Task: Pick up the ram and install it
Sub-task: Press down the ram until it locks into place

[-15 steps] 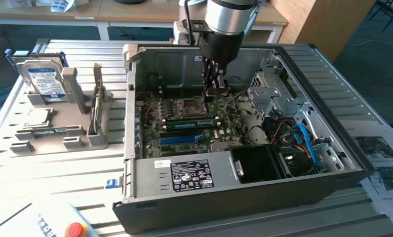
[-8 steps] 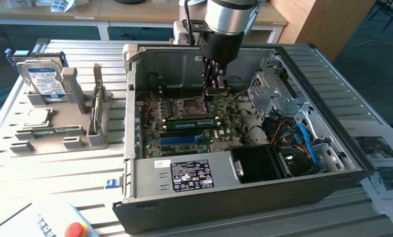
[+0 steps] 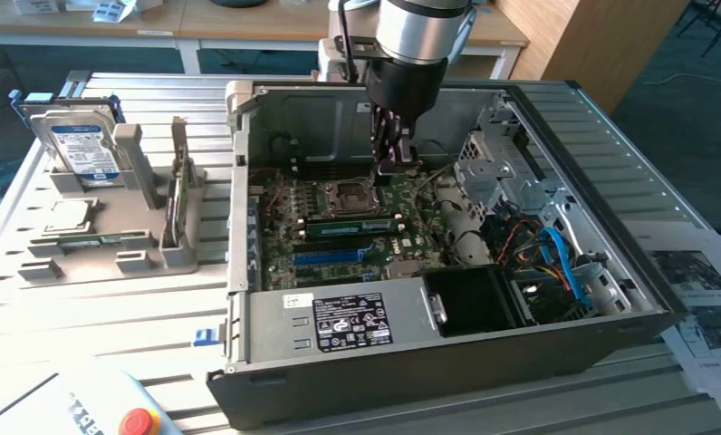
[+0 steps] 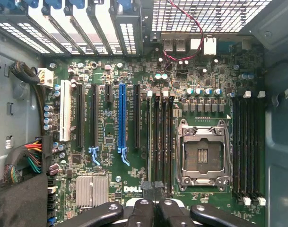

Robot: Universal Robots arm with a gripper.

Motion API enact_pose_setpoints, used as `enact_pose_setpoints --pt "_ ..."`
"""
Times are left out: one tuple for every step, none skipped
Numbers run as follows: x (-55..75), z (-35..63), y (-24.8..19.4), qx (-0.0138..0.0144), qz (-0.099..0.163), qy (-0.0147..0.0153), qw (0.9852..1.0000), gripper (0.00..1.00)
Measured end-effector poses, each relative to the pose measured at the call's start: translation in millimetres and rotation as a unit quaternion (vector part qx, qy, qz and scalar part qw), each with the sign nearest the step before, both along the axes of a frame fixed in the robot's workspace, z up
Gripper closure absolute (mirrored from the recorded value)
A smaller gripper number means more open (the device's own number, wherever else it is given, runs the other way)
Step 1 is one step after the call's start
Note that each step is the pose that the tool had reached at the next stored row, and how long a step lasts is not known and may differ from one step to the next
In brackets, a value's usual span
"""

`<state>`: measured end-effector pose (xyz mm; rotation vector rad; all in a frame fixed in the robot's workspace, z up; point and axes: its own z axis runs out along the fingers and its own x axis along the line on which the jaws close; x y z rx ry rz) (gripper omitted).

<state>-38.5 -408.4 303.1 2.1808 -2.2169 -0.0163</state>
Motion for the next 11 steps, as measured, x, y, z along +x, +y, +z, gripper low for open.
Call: enact_pose_setpoints --pt "0.0 0.0 0.0 0.0000 0.000 0.0000 1.0000 0.90" --pt "0.0 0.0 0.0 0.0000 0.000 0.0000 1.0000 0.90" --pt "0.0 0.0 0.0 0.0000 0.000 0.0000 1.0000 0.90" --pt "0.0 0.0 0.0 0.0000 0.000 0.0000 1.0000 0.90" --pt "0.0 0.0 0.0 0.0000 0.000 0.0000 1.0000 0.90" --pt "0.5 0.0 0.0 -0.0001 0.000 0.0000 1.0000 0.90" --pt "2.3 0.1 0.0 -0.0001 0.000 0.0001 1.0000 0.90" --pt "4.9 0.1 0.0 -0.0001 0.000 0.0000 1.0000 0.90" --pt "8.5 0.1 0.0 0.0000 0.000 0.0001 1.0000 0.90" --pt "12.1 0.0 0.0 0.0000 0.000 0.0001 1.0000 0.90" --pt "15.6 0.0 0.0 0.0000 0.000 0.0002 1.0000 0.90"
